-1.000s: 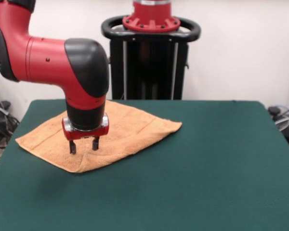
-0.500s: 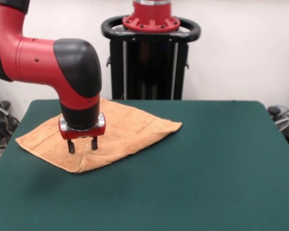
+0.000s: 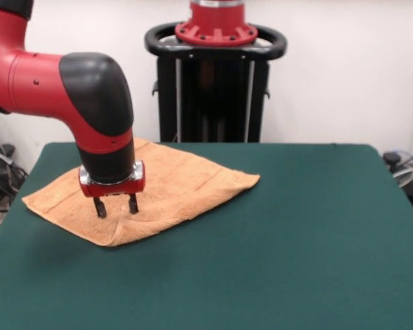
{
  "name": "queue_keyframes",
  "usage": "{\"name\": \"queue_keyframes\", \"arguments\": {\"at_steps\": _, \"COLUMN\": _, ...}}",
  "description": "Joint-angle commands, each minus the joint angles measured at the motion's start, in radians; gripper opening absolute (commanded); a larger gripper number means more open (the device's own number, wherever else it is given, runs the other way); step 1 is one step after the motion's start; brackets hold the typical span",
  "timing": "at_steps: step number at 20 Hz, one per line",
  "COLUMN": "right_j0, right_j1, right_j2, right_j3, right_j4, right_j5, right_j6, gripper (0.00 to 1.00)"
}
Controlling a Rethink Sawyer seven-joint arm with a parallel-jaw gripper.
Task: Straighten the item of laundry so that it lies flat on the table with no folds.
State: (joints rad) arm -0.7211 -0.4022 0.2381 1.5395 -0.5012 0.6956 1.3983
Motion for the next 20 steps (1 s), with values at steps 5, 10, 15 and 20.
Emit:
{"name": "queue_keyframes", "arguments": {"at_steps": 5, "right_j0": 0.0, "right_j1": 0.012, "right_j2": 0.063, "right_j3": 0.093, "right_j4": 0.064, "right_j5": -0.054, "right_j6": 0.089, "gripper": 1.0}}
{"name": "queue_keyframes", "arguments": {"at_steps": 10, "right_j0": 0.006, "right_j1": 0.015, "right_j2": 0.057, "right_j3": 0.096, "right_j4": 0.064, "right_j5": -0.069, "right_j6": 0.097, "gripper": 1.0}}
{"name": "queue_keyframes", "arguments": {"at_steps": 15, "right_j0": -0.007, "right_j1": 0.023, "right_j2": 0.07, "right_j3": 0.117, "right_j4": 0.074, "right_j5": -0.107, "right_j6": 0.107, "gripper": 1.0}}
{"name": "queue_keyframes", "arguments": {"at_steps": 20, "right_j0": -0.025, "right_j1": 0.023, "right_j2": 0.099, "right_j3": 0.145, "right_j4": 0.096, "right_j5": -0.15, "right_j6": 0.111, "gripper": 1.0}}
